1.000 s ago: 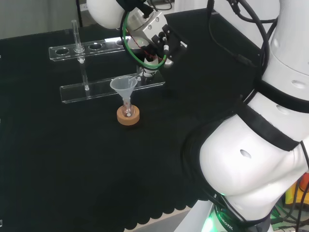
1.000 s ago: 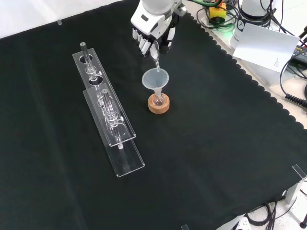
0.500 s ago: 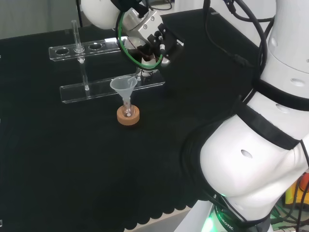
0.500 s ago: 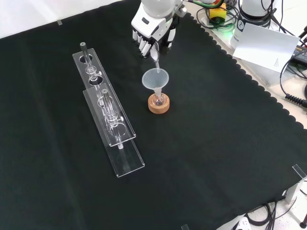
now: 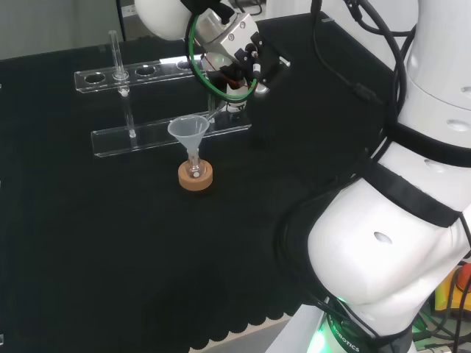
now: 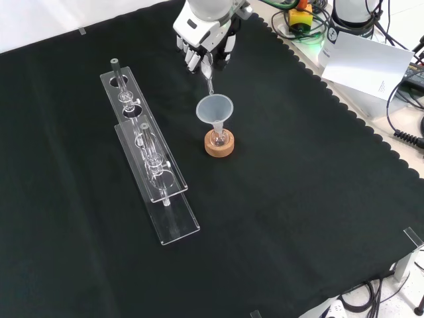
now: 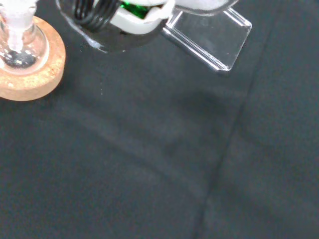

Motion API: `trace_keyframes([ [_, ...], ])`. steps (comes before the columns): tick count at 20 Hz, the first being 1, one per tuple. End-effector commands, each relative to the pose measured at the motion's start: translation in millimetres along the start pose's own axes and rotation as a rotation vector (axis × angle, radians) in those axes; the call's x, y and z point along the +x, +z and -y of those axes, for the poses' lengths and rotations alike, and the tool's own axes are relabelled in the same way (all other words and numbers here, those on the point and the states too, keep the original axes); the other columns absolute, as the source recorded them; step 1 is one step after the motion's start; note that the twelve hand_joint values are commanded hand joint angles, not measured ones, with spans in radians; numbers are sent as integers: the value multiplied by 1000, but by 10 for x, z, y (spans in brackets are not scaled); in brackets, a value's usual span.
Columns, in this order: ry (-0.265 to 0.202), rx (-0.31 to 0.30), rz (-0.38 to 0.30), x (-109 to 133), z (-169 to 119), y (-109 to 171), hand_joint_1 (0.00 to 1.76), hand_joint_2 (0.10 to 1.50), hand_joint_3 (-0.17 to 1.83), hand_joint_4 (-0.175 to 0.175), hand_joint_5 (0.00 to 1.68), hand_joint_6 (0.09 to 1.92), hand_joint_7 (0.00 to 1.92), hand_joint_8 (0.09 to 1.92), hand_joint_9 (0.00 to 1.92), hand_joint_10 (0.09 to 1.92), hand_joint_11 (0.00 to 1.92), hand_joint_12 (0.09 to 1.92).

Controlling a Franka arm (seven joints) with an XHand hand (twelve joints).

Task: Pour all the NaCl from the weighing funnel into the round-bottom flask.

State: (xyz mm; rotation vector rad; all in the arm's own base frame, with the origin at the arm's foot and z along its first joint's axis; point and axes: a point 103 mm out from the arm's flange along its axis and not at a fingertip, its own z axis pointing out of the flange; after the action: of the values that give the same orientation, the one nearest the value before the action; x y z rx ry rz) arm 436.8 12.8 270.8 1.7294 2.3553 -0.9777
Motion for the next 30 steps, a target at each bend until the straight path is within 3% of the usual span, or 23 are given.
trace_keyframes([
  [1,-43,-16,71,225,-41,-180,1282,914,266,-175,1110,814,1155,795,1376,384,1279,719],
  [18,-43,-14,75,238,-57,-200,1282,917,261,-175,1110,815,1154,796,1377,380,1286,714],
  [30,-47,-13,130,288,-66,-233,1282,919,257,-175,1109,815,1154,796,1378,376,1288,710],
])
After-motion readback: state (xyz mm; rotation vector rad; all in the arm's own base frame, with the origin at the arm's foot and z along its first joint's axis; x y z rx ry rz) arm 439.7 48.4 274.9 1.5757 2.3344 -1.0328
